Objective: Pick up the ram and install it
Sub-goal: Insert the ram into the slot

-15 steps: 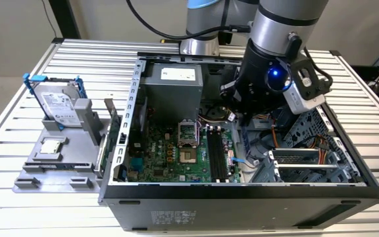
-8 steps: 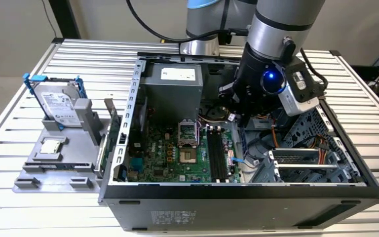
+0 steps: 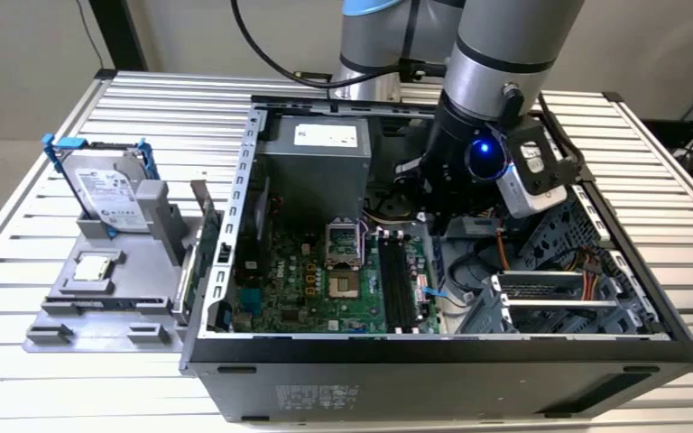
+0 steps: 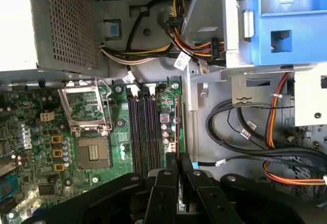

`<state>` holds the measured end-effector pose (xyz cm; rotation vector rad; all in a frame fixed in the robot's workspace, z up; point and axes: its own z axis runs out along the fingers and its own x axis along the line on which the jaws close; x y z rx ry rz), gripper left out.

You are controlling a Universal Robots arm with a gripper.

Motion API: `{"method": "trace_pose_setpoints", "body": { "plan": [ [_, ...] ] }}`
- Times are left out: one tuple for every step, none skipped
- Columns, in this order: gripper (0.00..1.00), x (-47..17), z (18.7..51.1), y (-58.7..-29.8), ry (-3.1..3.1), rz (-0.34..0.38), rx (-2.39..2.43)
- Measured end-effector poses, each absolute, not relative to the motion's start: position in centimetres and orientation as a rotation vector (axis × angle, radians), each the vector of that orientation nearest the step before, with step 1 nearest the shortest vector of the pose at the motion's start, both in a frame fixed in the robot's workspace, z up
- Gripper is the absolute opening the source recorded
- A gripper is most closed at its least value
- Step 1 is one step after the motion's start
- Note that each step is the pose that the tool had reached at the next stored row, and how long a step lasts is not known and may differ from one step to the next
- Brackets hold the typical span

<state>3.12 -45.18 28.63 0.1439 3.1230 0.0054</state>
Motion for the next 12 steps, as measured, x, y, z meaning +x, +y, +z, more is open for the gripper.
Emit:
{"method": "trace_pose_setpoints", "body": {
  "plan": [
    [0.00,3.1,28.4,-45.1,3.123,0.006,0.144],
    [0.00,3.1,28.3,-45.1,3.123,0.006,0.144],
    [0.00,3.0,28.1,-45.1,3.123,0.005,0.144],
    [0.00,3.0,27.9,-45.1,3.123,0.005,0.144],
    [0.00,3.0,27.7,-45.1,3.123,0.006,0.144],
    [0.00,3.0,27.5,-45.1,3.123,0.006,0.142],
    [0.00,2.9,27.4,-45.1,3.123,0.007,0.140],
    [0.00,2.9,27.2,-45.1,3.123,0.007,0.137],
    [0.00,2.9,27.0,-45.1,3.123,0.008,0.135],
    [0.00,2.8,26.9,-45.1,3.124,0.008,0.131],
    [0.00,2.8,26.7,-45.1,3.124,0.008,0.126],
    [0.00,2.7,26.5,-45.1,3.124,0.008,0.118]
  ]
}}
